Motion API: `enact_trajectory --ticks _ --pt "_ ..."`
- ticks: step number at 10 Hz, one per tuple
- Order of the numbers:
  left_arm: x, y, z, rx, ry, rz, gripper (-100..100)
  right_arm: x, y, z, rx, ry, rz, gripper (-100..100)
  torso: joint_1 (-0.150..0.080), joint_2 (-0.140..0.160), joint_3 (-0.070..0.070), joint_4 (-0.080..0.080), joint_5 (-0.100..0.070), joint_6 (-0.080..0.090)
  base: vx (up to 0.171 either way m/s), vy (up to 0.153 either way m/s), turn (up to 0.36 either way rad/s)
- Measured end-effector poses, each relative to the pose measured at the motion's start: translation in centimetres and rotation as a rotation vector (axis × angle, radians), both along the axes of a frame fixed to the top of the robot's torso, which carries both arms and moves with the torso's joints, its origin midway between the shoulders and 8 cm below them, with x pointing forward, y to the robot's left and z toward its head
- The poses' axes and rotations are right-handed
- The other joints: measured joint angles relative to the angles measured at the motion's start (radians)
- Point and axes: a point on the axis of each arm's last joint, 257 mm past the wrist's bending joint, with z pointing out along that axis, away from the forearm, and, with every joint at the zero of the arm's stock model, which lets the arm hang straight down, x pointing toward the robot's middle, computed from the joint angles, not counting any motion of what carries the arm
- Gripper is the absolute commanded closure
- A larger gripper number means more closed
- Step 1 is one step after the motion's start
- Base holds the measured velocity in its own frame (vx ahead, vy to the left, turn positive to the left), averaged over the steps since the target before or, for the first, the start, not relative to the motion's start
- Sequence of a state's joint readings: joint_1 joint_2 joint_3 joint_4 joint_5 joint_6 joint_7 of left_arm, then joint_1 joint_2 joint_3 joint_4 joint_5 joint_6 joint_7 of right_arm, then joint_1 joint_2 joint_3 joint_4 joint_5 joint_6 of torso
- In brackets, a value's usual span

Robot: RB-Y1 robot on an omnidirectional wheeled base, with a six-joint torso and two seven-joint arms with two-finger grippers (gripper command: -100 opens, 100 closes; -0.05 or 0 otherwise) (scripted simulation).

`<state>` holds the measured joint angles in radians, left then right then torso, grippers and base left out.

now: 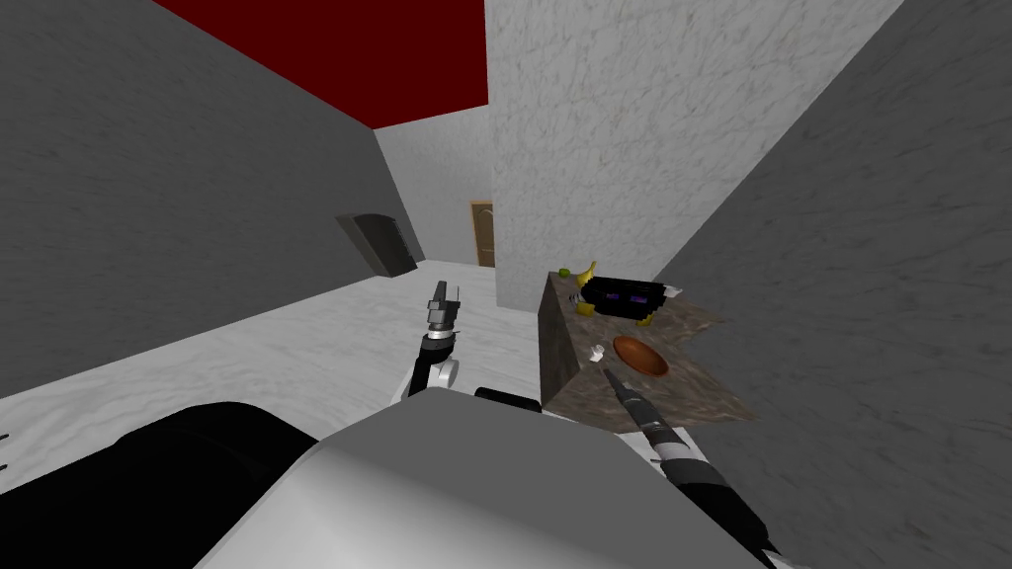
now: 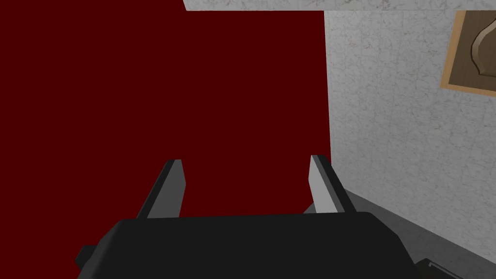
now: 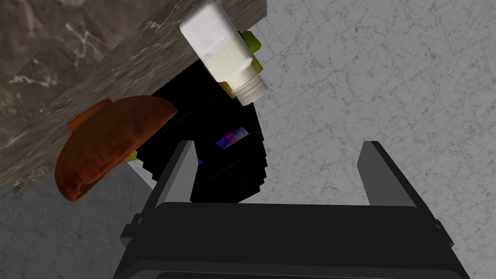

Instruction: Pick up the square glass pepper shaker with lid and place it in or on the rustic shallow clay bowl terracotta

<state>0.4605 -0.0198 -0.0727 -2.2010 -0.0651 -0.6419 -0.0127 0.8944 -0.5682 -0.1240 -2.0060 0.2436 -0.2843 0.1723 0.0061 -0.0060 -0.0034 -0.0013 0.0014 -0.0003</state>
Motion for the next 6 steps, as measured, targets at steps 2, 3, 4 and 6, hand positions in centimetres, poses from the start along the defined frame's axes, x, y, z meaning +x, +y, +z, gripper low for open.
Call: enact_trajectory --ticks 2,3,4,6 --pt "0.0 0.0 0.0 0.0 0.0 0.0 0 -1.5 -2.1 -1.3 -0.104 0.071 0.002 -100 -0.001 -0.002 -0.001 0.0 0.0 0.0 0.118 0.091 0.091" --pt "0.0 0.0 0.0 0.0 0.0 0.0 0 -2.1 -3.6 -2.1 -0.158 0.109 0.001 -100 0.0 -0.002 -0.001 0.0 0.0 0.0 0.117 0.103 0.083" --pt "0.0 0.0 0.0 0.0 0.0 0.0 0 -3.4 -5.2 -3.0 -0.212 0.148 0.002 -100 0.001 -0.002 -0.001 0.0 0.0 0.0 0.107 0.104 0.081" --pt "0.0 0.0 0.0 0.0 0.0 0.0 0 -4.7 -7.7 -3.9 -0.318 0.218 0.014 -100 0.001 -0.002 -0.001 0.0 0.0 0.0 0.102 0.079 0.057"
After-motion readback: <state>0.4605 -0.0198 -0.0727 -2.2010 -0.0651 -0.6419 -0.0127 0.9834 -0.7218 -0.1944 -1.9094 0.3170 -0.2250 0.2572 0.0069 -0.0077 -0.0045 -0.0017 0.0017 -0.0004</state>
